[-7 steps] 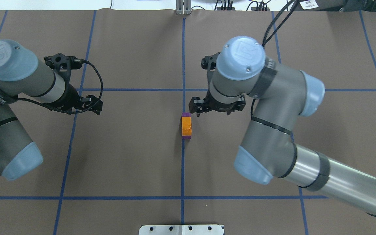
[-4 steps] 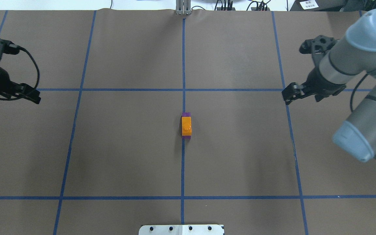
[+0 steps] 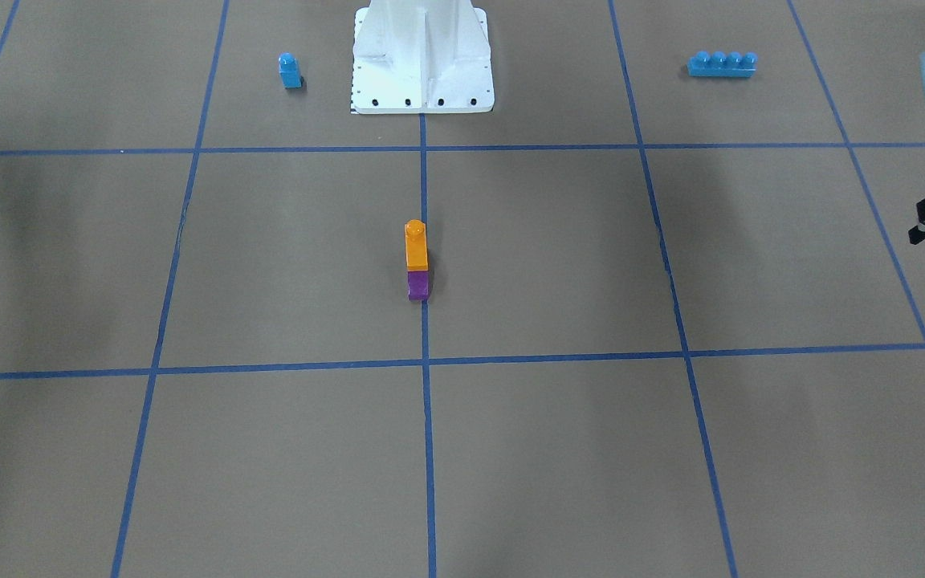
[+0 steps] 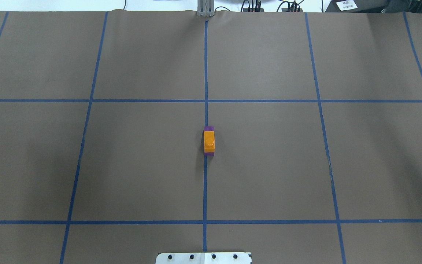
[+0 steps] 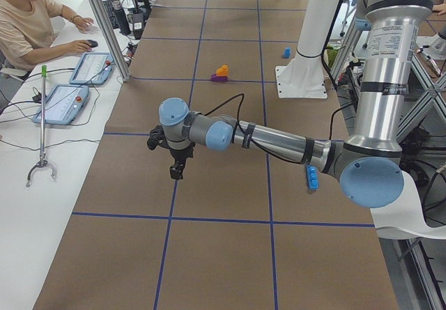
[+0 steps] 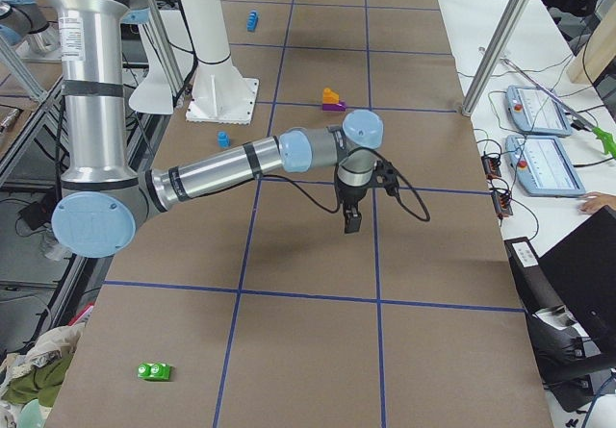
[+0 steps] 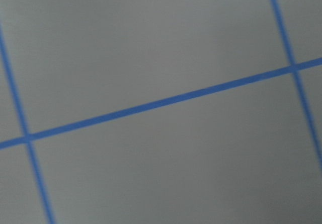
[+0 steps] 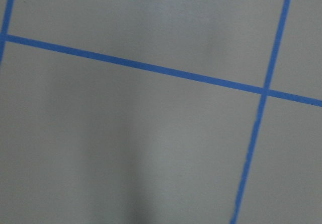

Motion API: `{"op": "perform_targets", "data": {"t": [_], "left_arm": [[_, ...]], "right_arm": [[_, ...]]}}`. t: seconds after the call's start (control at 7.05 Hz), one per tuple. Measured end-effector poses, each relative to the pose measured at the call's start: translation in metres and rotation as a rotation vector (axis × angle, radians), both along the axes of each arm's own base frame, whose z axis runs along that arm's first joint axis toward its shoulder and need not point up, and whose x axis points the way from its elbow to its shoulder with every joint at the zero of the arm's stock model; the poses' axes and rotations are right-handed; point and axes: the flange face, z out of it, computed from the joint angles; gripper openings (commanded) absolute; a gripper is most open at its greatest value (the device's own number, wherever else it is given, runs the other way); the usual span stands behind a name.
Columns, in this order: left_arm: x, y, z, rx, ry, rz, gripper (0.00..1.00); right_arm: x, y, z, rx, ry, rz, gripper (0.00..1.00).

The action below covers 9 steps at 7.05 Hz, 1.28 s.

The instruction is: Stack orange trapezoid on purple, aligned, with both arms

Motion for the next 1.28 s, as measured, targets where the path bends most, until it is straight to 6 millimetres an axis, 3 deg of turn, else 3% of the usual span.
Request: {"op": "perform_targets", "data": {"t": [0.14,0.43,0.85,1.28], "left_arm": [[-0.015,-0.001,0.013,-0.011,-0.002,-0.01,1.0],[-0.025,0.001,0.023,-0.026,-0.006,-0.021,1.0],[-0.029,0.002,0.026,-0.039,-0.008,-0.028,1.0],[-0.057,0.002,0.033,-0.046,-0.019,-0.051,1.0]], "right_arm": [[0.033,0.008,0.032,-0.006,-0.012,-0.003,1.0],[0.056,0.016,0.06,-0.026,-0.022,0.007,1.0],[0.059,0.018,0.065,-0.039,-0.021,0.017,1.0],[0.06,0.016,0.065,-0.038,-0.017,0.018,1.0]]}}
